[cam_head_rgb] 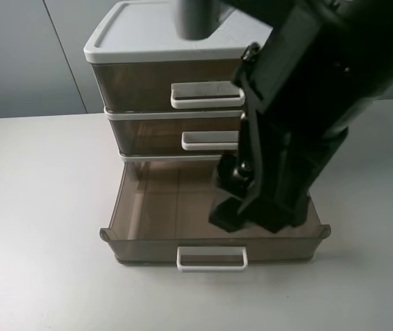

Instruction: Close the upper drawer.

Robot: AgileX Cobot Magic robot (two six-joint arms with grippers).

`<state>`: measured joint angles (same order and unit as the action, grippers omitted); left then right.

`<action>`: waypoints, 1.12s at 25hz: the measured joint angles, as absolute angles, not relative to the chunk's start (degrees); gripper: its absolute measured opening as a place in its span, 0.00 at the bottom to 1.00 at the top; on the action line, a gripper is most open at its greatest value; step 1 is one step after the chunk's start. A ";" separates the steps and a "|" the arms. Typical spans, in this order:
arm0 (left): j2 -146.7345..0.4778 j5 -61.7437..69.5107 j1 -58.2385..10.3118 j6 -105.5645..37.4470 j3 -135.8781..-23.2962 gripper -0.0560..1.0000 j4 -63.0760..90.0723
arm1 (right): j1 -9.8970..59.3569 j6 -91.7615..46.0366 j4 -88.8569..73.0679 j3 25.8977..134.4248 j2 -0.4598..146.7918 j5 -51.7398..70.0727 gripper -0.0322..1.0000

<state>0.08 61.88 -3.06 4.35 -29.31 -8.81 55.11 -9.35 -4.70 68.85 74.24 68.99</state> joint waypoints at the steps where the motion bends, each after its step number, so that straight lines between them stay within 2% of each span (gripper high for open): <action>1: 0.08 61.88 -3.06 4.35 -29.31 0.76 -8.81 | 52.80 -8.00 -3.70 68.85 72.26 69.30 0.64; 5: 0.08 61.88 -3.06 4.35 -29.31 0.76 -8.81 | 39.42 -6.04 0.98 68.85 64.63 69.42 0.64; 10: 0.08 61.88 -3.06 4.35 -29.31 0.76 -8.81 | 17.81 -2.10 9.03 68.25 54.25 69.53 0.64; 14: 0.08 61.88 -3.06 4.35 -29.31 0.76 -8.81 | 7.82 -1.08 10.18 62.29 44.23 69.63 0.64; 18: 0.08 61.88 -3.06 4.35 -29.31 0.76 -8.81 | 4.54 3.26 12.87 52.40 33.85 69.80 0.64; 22: 0.08 61.88 -3.06 4.35 -29.31 0.76 -8.81 | 4.54 8.56 12.89 43.89 25.07 67.50 0.64; 28: 0.08 61.88 -3.06 4.35 -29.31 0.76 -8.81 | 4.54 9.56 10.38 35.13 18.88 67.67 0.64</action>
